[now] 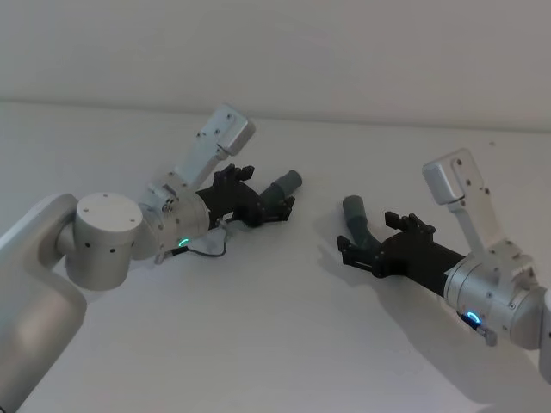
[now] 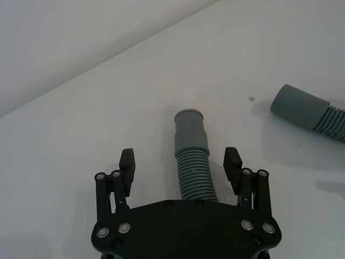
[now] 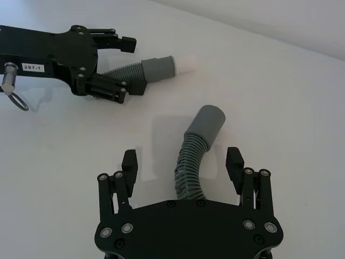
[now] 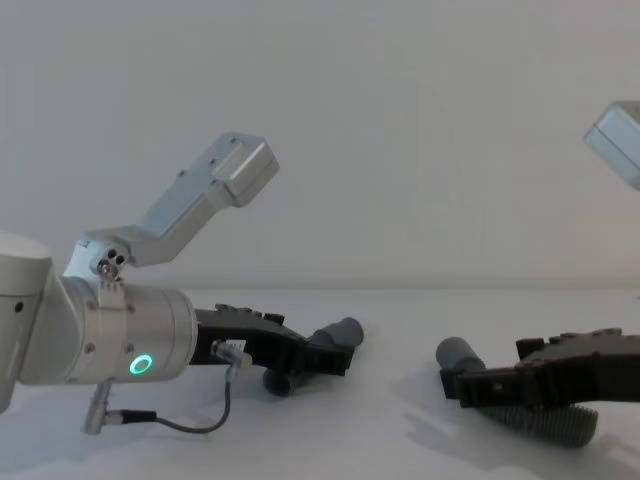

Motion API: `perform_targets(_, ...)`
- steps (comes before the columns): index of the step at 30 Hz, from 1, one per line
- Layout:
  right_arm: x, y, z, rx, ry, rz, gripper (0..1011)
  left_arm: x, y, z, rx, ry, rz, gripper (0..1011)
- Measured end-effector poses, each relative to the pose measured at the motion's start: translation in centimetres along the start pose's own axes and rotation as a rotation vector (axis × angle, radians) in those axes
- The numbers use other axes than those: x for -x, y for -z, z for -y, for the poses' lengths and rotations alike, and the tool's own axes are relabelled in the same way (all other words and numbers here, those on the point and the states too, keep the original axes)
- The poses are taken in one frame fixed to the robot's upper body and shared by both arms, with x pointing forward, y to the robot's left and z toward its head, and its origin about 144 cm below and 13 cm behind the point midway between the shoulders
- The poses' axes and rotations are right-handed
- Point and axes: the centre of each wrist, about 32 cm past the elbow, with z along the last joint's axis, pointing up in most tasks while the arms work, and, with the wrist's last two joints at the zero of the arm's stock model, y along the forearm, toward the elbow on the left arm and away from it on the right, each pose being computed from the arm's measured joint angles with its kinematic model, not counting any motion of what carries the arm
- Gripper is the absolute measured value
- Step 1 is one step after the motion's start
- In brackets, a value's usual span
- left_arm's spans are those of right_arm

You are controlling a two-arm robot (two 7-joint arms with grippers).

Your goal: Use both hands to pick up one end of the pipe from the table, align the ends, and insert them.

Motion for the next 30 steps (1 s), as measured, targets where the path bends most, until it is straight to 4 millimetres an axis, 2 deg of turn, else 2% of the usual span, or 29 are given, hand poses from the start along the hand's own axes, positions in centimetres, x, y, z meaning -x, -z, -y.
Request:
perform_targets(10, -0.1, 0.0, -0.3, 0.016, 0.0, -0.011, 1000, -0.2, -0.6, -0.1, -0.02, 0.005, 0.003, 1001)
perform_targets(30, -0.1, 0.0, -0.6, 0.024, -0.011, -0.026, 1000, -1.1, -5.2, -1.8, -0.067, 0.017, -0.017, 1001)
